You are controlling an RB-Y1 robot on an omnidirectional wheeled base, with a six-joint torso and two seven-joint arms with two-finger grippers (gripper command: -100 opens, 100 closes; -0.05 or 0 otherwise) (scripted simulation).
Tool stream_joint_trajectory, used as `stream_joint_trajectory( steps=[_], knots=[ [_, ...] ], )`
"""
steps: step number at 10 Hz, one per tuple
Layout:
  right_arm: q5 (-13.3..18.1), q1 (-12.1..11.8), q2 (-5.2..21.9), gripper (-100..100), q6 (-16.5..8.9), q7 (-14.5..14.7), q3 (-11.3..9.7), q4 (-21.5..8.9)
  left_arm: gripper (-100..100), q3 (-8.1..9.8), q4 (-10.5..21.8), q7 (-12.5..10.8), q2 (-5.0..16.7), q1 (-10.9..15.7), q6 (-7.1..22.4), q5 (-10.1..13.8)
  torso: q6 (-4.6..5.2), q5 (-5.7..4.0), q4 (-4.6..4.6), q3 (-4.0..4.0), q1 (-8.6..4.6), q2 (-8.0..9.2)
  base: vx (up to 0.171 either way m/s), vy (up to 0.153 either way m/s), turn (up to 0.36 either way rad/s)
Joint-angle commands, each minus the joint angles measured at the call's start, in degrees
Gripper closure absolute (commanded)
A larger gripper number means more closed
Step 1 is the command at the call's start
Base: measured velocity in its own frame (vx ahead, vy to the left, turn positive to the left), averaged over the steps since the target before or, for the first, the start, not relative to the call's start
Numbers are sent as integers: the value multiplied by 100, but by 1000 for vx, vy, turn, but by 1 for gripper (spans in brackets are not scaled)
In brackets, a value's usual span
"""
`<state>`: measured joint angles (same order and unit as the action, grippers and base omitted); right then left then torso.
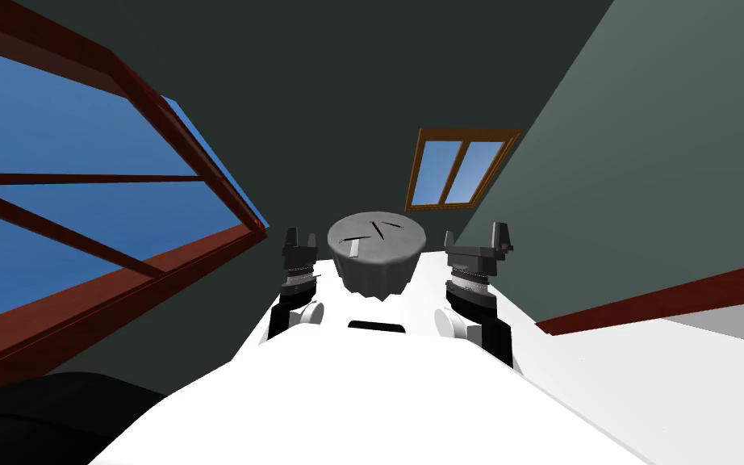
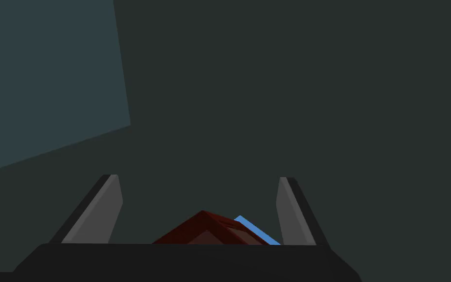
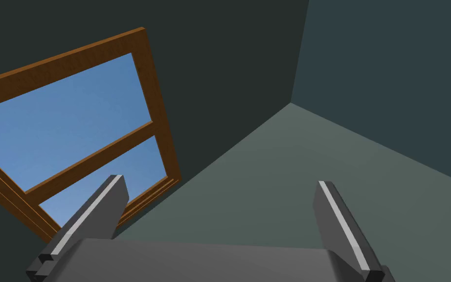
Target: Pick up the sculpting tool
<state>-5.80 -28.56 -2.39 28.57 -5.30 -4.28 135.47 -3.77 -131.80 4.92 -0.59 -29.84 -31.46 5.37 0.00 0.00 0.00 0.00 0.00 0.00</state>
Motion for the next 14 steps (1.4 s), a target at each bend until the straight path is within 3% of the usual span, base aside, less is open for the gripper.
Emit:
stream_joint_trajectory(
  steps=[1,4,7,12,14],
  knots=[
    [0,0,0,0,0,0,0,0,-100,16,27,19,183,70,73,-5,0,0,0,0,0,0,-17,18,25],
    [0,0,0,0,0,0,0,0,-100,82,156,87,541,357,367,-23,0,4,3,9,17,16,-47,46,26],
    [0,1,1,0,0,0,1,0,-100,192,421,185,767,810,836,-49,0,7,7,18,29,32,-86,66,46],
    [0,1,0,0,0,0,0,0,-100,338,837,293,884,1482,1510,-75,0,5,6,16,19,27,-72,49,37],
    [0,1,0,0,0,0,0,0,-100,452,1206,361,935,1895,1918,-90,0,4,4,11,15,18,-66,45,53]
  ],
)
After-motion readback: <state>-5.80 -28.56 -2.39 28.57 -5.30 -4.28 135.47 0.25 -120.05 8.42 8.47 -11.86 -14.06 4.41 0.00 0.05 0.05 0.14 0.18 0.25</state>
